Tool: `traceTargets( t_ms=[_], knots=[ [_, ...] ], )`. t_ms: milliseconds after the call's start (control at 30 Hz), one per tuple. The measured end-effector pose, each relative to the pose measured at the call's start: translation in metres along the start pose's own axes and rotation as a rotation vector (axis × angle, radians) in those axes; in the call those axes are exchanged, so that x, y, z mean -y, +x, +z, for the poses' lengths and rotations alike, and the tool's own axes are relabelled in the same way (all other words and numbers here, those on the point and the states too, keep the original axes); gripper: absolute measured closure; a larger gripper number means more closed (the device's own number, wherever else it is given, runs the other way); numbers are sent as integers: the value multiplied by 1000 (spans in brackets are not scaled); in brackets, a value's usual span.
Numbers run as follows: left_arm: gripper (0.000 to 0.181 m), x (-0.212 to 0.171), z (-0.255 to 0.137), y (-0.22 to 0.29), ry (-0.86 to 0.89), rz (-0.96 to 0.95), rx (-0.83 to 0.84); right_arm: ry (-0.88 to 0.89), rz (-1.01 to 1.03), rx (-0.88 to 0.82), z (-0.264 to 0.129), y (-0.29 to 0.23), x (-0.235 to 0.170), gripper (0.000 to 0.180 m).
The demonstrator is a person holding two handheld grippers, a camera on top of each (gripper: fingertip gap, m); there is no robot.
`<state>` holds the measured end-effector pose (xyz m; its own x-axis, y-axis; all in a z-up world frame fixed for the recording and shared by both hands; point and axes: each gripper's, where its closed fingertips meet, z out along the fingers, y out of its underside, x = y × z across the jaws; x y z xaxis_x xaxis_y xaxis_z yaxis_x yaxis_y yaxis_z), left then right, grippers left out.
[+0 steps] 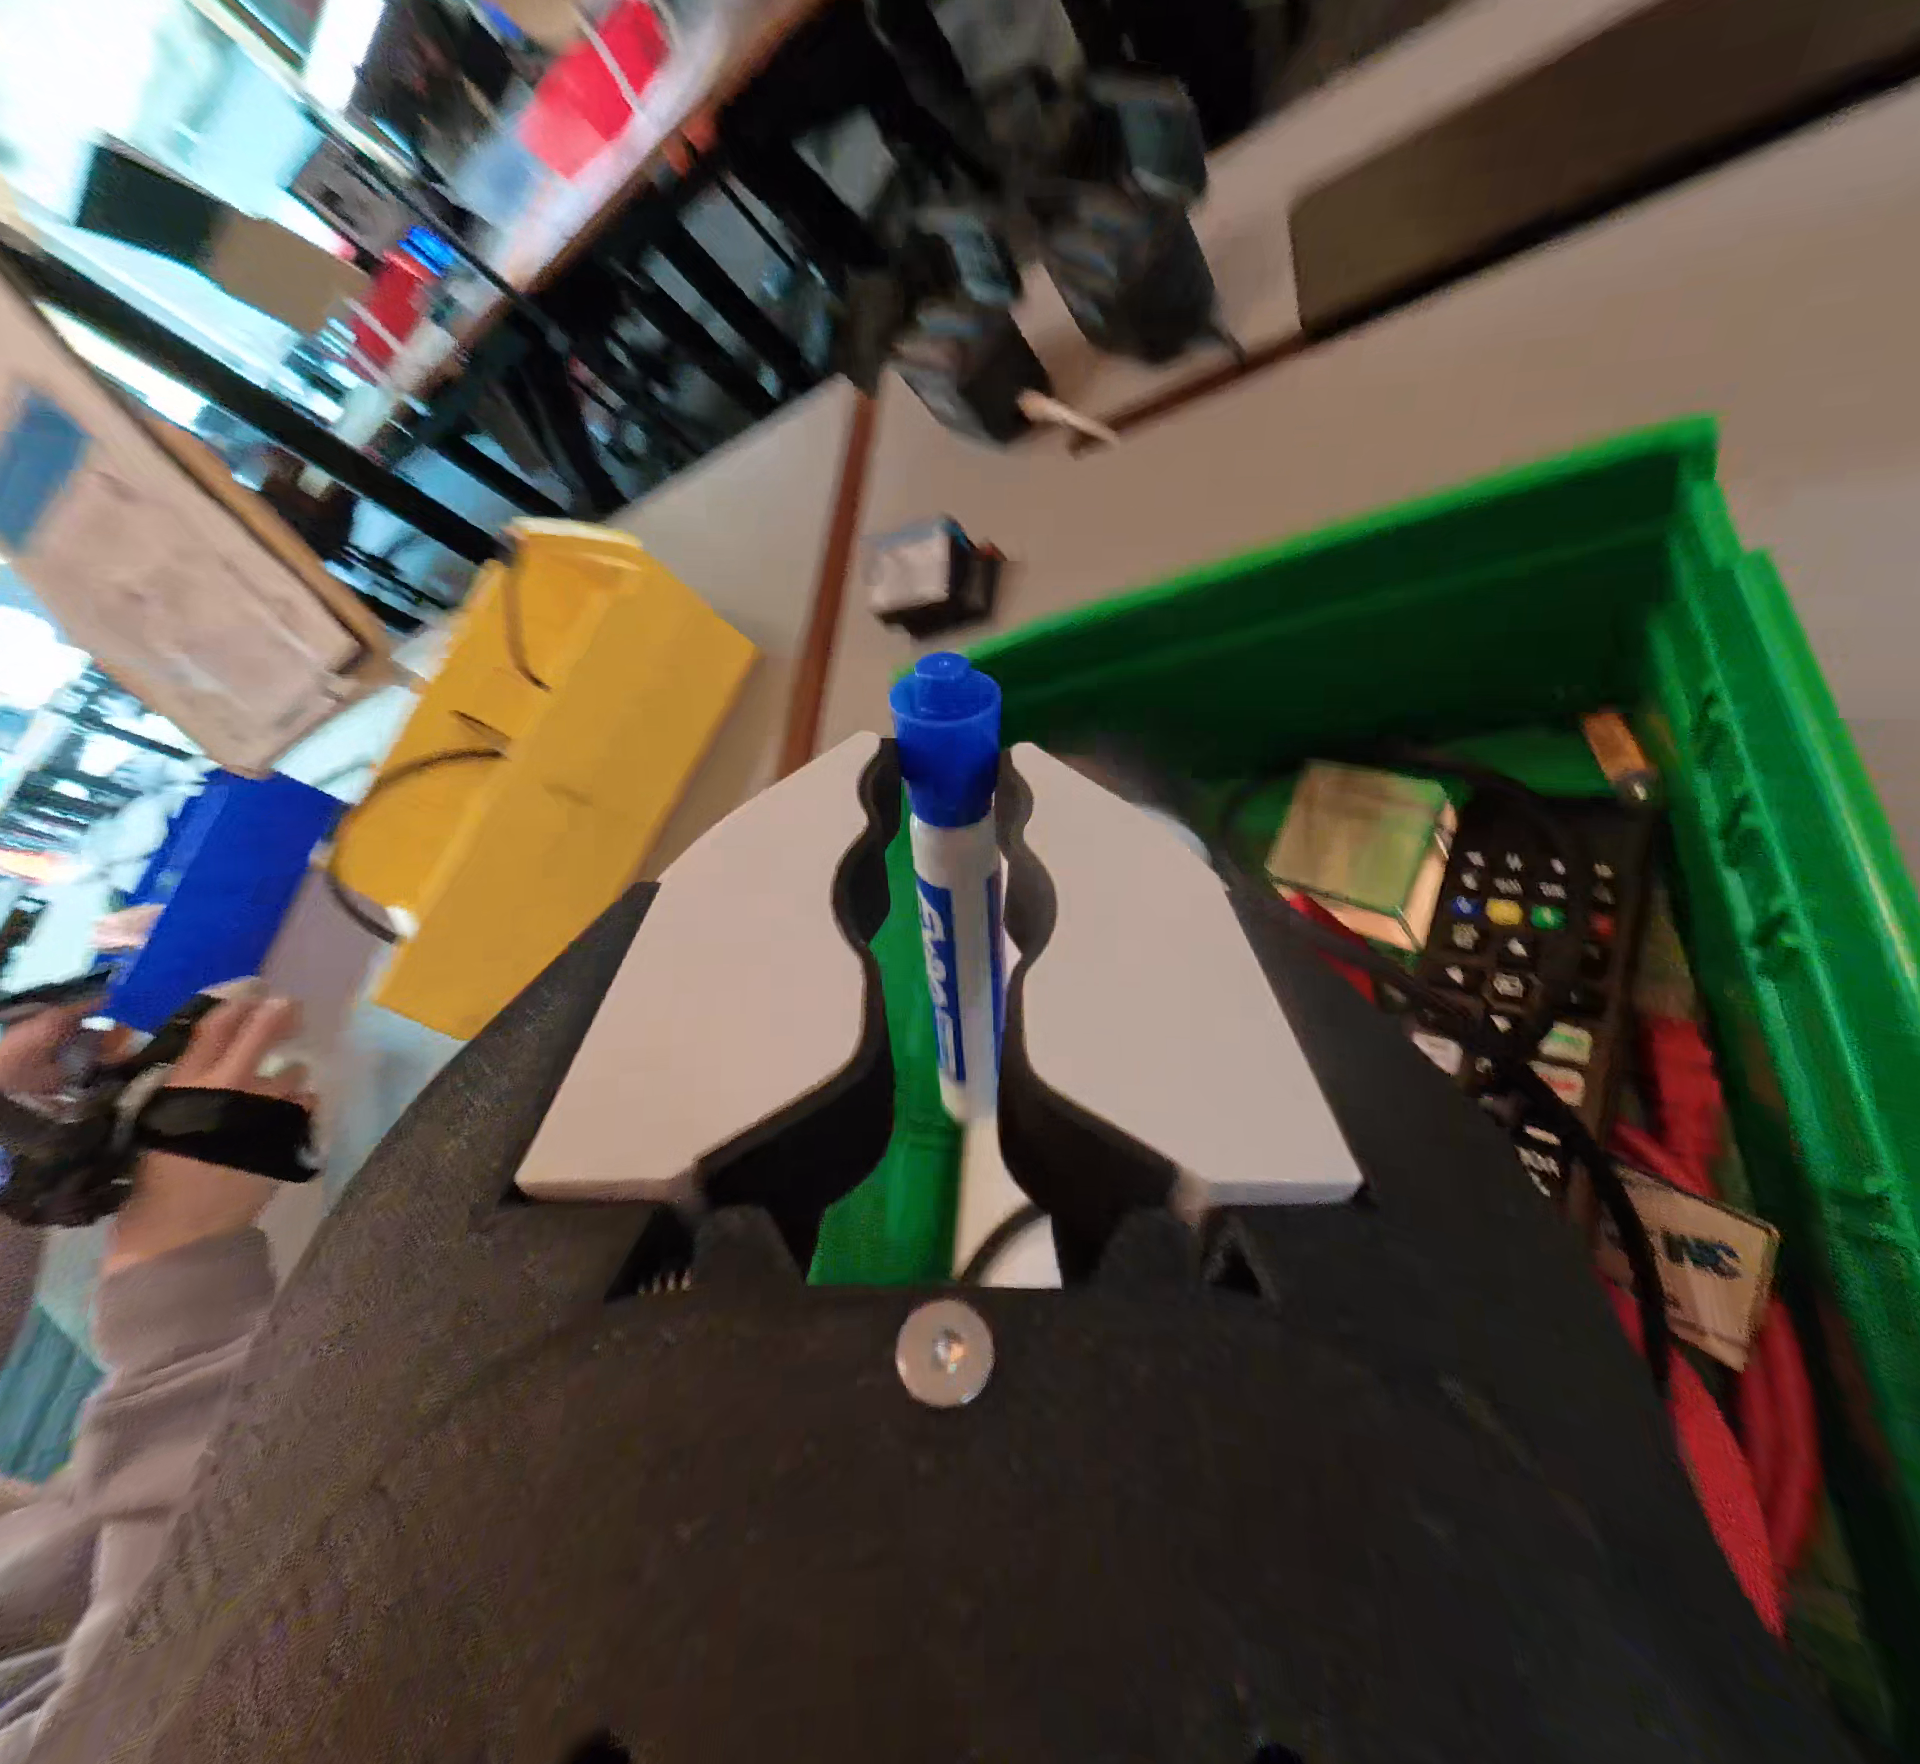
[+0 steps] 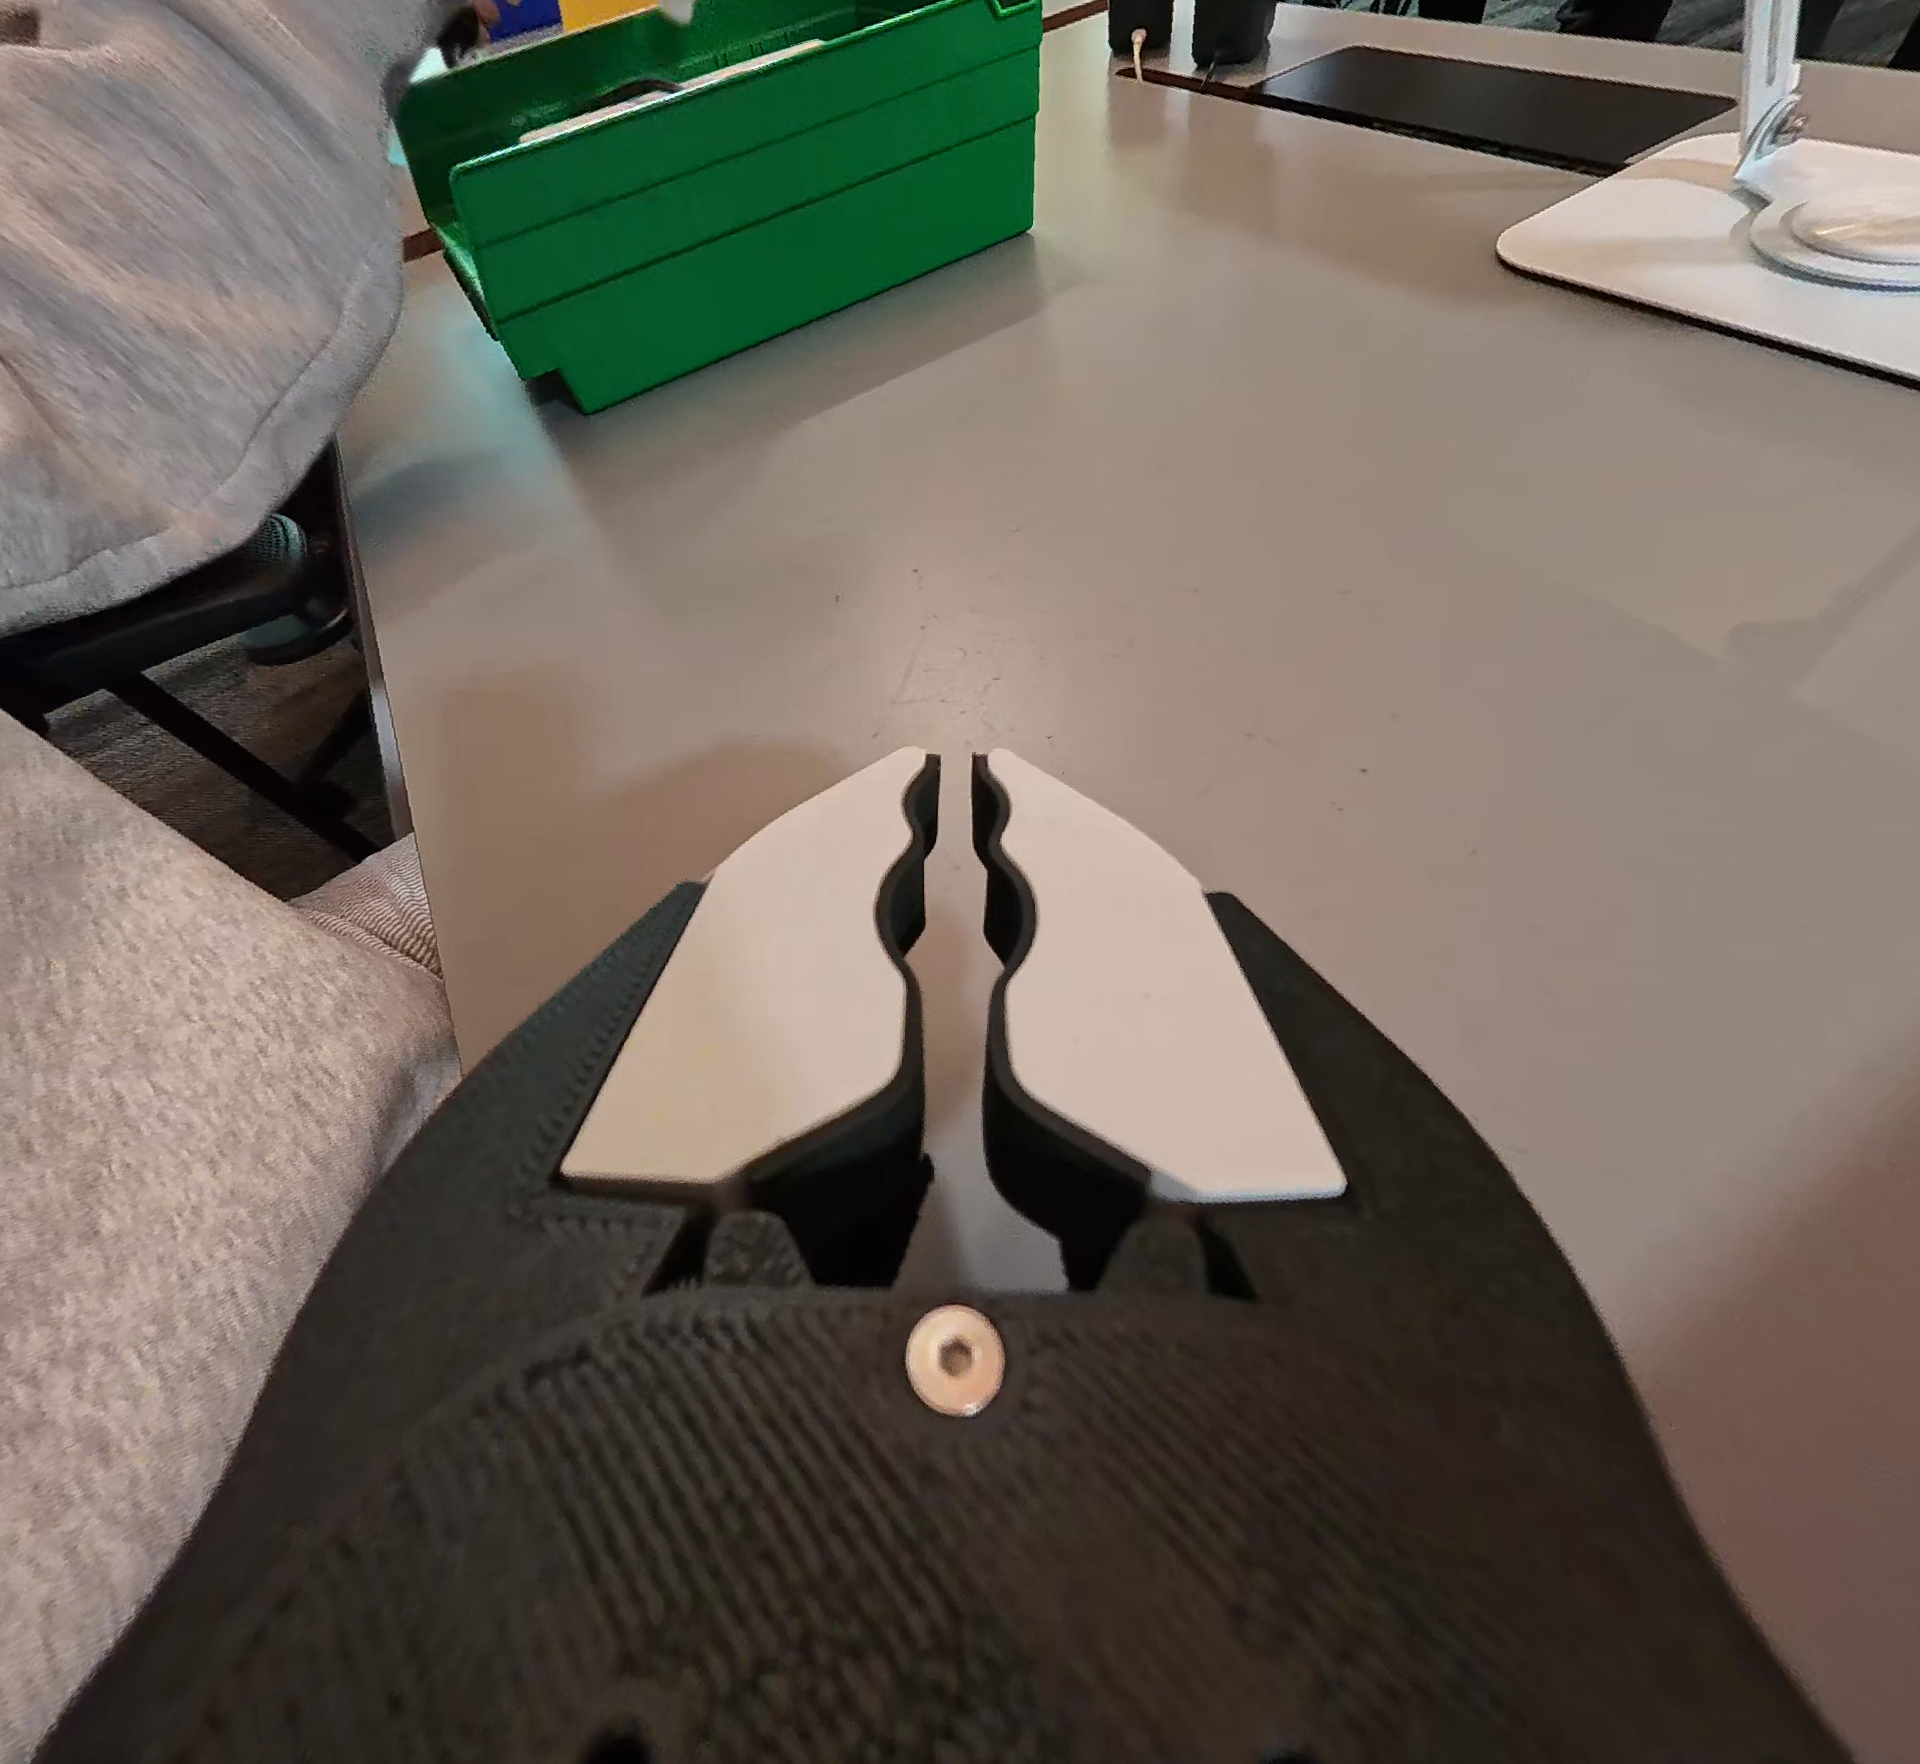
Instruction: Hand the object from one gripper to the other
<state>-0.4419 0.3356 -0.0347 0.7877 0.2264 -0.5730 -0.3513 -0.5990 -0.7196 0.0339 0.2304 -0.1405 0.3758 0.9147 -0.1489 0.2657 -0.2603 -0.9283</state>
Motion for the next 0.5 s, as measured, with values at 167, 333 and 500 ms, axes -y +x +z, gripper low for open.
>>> traceTargets(
  t_ms=[167,333,500],
  knots=[
    [164,46,-45,-18,258,-109,-25,-2,1,3,0,0,0,174],
    [164,90,-93,25,459,-306,-426,-3,-1,3,0,0,0,174],
    [163,128,-167,103,608,-337,-952,10,-12,14,-1,-2,1,173]
  ],
)
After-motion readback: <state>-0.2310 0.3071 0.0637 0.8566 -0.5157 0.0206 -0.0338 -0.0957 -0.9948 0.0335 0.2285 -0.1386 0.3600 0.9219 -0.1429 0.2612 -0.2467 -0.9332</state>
